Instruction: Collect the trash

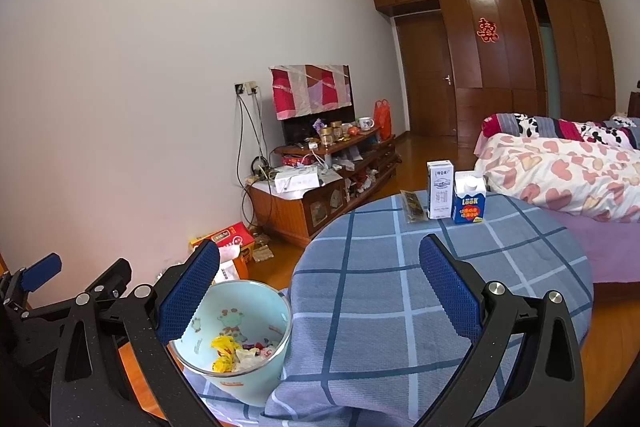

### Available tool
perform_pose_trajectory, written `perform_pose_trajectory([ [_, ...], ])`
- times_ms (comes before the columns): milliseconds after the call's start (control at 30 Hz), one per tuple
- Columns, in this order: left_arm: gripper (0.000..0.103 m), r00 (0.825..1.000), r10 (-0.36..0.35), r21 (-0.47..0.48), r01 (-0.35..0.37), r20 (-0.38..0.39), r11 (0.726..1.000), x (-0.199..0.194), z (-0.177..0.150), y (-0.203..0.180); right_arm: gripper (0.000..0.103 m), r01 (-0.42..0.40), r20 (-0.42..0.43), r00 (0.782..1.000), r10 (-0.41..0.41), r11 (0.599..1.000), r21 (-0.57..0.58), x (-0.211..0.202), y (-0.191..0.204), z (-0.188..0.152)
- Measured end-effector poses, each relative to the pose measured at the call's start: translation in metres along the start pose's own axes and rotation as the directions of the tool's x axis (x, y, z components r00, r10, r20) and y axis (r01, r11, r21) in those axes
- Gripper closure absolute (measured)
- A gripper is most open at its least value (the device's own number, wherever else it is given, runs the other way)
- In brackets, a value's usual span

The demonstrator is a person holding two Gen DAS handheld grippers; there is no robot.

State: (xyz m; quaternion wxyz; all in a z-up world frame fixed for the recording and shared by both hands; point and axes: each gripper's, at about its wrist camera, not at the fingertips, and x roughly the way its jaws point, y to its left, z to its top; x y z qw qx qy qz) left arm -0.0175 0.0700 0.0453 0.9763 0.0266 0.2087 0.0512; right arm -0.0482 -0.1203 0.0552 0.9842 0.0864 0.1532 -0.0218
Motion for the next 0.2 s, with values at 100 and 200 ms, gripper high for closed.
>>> perform_pose_trajectory([
  [100, 0.006, 1.000, 0.004, -0.003, -0.004, -0.012, 1.000, 0.0040, -0.0008, -0.0001, 0.005, 0.013, -0.003, 1.000, -0.013, 1.000, 0.003, 0.0010, -0.0020, -0.0003],
  [200, 0.006, 1.000, 0.003, -0.004, -0.003, -0.012, 1.000, 0.0052, -0.0023, -0.0003, 0.005, 0.023, -0.009, 1.000, -0.023, 1.000, 0.008, 0.0034, -0.0053, 0.0003],
])
